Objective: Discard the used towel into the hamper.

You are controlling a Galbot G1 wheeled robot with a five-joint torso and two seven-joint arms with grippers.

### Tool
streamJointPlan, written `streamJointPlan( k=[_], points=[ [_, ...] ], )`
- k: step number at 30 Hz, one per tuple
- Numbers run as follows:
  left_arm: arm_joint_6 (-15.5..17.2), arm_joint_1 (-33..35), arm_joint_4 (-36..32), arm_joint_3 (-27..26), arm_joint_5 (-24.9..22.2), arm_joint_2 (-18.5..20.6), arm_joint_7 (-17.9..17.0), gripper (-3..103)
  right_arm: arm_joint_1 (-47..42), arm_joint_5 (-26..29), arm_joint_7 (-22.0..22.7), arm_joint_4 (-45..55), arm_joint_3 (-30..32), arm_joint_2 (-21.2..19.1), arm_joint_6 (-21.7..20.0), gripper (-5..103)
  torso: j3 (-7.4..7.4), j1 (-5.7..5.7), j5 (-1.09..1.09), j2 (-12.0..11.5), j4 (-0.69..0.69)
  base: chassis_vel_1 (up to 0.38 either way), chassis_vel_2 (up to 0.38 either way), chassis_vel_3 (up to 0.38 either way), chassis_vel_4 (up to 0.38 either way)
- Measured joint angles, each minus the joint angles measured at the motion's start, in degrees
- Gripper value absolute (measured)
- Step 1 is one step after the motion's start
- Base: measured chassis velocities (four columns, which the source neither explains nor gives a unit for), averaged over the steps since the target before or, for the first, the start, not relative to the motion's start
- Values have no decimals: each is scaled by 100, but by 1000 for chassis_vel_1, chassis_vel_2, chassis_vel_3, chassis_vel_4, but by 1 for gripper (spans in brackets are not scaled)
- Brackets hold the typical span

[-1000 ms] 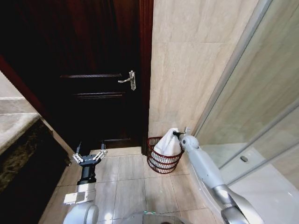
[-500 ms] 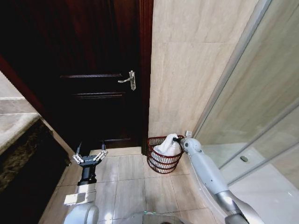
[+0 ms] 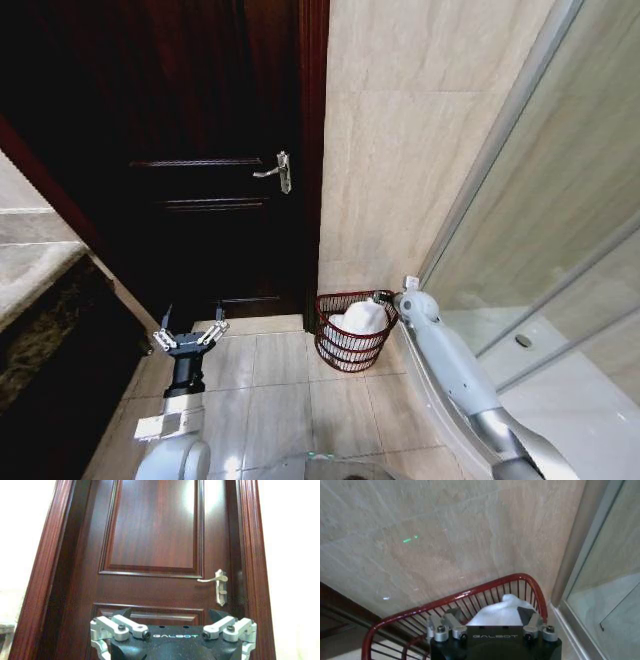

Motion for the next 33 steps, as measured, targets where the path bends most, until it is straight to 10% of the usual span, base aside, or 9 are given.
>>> streamJointPlan(
  k=[6, 12, 16, 33],
  points=[
    [108, 54, -9, 74, 84, 0, 0, 100, -448, 13, -115, 577, 170, -63, 241, 95, 0, 0, 0, 0, 1, 0, 0, 0, 0],
    [219, 152, -10, 147, 48, 2, -1, 100, -1705, -2429, -1271, 1411, 440, 4, 2791, 100, 0, 0, 1, 0, 1, 0, 0, 0, 0],
    [281, 260, -82, 148, -43, 0, -1, 100, -2546, -3443, -2017, 2095, 1144, 273, 3520, 100, -1, 0, -1, 0, 0, 0, 0, 0, 0],
    [619, 447, -256, 207, -90, 1, 303, 100, -5267, -4351, -3179, 4016, 2790, 1499, 4312, 100, 0, 0, 0, 1, 0, 0, 0, 0, 0]
  ],
)
